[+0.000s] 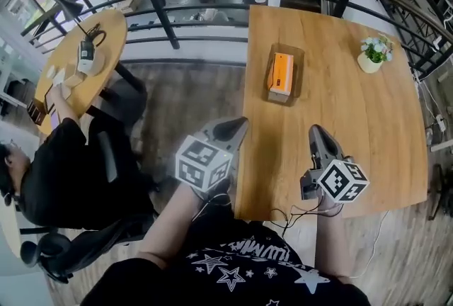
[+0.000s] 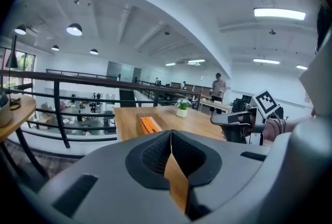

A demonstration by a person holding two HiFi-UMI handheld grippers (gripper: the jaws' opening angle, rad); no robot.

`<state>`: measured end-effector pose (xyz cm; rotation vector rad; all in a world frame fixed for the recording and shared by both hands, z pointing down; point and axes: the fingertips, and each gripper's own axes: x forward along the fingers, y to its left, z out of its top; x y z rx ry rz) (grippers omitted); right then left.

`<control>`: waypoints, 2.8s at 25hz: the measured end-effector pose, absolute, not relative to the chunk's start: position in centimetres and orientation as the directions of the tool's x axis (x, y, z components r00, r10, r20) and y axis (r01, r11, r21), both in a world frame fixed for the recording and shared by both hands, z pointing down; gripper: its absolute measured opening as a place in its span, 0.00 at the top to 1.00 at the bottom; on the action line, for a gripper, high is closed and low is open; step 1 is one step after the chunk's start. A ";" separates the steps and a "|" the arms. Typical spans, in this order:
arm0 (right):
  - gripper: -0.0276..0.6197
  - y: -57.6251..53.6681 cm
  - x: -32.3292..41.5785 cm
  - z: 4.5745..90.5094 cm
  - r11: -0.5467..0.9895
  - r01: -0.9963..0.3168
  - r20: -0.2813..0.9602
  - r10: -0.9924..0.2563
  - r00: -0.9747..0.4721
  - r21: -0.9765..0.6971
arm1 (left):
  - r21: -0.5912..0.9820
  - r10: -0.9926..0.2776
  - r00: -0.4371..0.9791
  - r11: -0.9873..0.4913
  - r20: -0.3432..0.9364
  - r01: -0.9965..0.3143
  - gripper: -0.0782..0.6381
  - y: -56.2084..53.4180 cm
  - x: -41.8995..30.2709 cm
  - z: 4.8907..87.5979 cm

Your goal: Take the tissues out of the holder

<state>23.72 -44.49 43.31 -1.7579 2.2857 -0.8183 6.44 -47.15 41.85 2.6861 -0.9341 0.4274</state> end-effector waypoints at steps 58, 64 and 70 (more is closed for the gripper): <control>0.54 -71.5 20.8 60.0 0.129 -0.987 0.935 -0.353 0.042 0.093 | 0.337 -0.367 0.845 -0.797 0.390 -0.501 0.87 -67.5 3.9 50.0; 0.54 -69.6 21.1 59.9 0.159 -0.983 0.933 -0.360 0.027 0.090 | 0.342 -0.354 0.853 -0.803 0.384 -0.487 0.87 -65.4 3.7 49.4; 0.56 -68.4 21.7 58.6 0.143 -0.985 0.898 -0.439 0.027 0.099 | 0.322 -0.347 0.852 -0.815 0.393 -0.481 0.87 -63.2 3.4 49.0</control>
